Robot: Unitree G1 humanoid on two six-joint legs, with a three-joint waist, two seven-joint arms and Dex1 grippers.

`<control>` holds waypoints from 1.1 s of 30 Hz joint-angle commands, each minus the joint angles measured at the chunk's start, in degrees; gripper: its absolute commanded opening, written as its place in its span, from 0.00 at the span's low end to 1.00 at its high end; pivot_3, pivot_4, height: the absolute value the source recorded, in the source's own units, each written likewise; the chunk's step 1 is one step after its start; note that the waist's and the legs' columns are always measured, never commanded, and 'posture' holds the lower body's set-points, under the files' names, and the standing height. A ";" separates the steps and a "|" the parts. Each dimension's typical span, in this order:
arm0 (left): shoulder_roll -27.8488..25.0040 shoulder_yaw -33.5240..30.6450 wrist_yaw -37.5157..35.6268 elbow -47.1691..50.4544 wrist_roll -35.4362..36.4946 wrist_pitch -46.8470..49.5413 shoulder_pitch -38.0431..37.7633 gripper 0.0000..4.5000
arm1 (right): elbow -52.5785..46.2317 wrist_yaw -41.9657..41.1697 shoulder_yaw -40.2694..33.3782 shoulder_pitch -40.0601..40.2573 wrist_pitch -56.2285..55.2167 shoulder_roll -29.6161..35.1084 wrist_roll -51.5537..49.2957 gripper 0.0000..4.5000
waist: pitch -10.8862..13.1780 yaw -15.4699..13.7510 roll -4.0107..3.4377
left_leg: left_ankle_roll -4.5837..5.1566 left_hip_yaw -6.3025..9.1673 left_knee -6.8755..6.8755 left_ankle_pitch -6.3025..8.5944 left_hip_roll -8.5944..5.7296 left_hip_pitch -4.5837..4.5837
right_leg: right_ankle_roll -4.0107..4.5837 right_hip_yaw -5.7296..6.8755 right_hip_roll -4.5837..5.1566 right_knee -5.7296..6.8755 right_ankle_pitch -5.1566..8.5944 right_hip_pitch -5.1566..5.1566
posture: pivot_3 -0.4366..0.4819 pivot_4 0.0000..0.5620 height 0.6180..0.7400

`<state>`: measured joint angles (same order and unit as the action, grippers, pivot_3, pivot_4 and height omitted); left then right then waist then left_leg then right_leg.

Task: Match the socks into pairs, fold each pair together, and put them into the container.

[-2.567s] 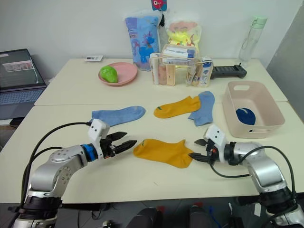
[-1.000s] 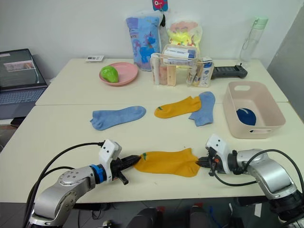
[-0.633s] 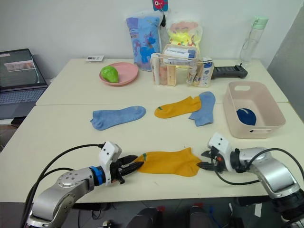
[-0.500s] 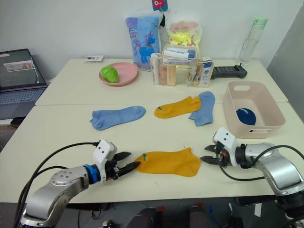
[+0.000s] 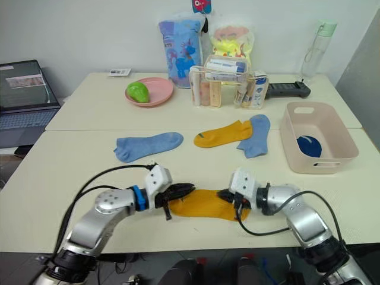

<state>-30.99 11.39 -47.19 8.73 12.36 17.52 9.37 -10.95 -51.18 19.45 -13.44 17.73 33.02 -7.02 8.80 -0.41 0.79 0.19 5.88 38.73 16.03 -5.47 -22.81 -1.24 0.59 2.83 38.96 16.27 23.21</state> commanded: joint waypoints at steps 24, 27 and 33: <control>-8.39 -4.30 -5.64 4.79 -0.84 -6.25 -11.61 0.01 | -5.42 -5.56 -4.04 8.70 -4.23 9.78 0.34 0.00 | -0.03 -0.02 -0.03 | 0.04 0.00 -0.03 0.02 0.02 0.10 | 0.00 -0.01 0.00 0.00 0.01 -0.10 | 0.48 0.27 1.00; -8.45 -5.02 -4.60 1.95 -1.93 -8.80 -13.35 0.01 | -4.78 -6.06 -5.32 10.71 -6.28 12.24 0.73 0.00 | -0.08 -0.27 -0.07 | 0.06 0.01 -0.02 0.03 0.02 0.23 | -0.01 0.00 0.01 -0.05 0.01 -0.27 | 0.48 0.27 1.00; -9.16 -6.69 -5.56 2.49 0.24 -9.68 -15.69 0.01 | -7.82 -5.80 -10.78 12.64 -3.43 13.78 -3.91 0.00 | -0.10 -0.82 -0.07 | 0.43 -0.01 -0.43 0.26 0.03 1.04 | -0.05 0.02 0.04 -0.43 0.07 -1.03 | 0.48 0.27 1.00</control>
<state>-39.23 5.34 -52.23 11.30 12.50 6.24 -5.40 -16.86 -57.23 10.87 -1.10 12.58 46.54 -9.09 8.70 -1.22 0.72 0.61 5.88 38.20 16.29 -5.44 -21.75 -1.28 0.61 2.87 38.52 16.34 22.19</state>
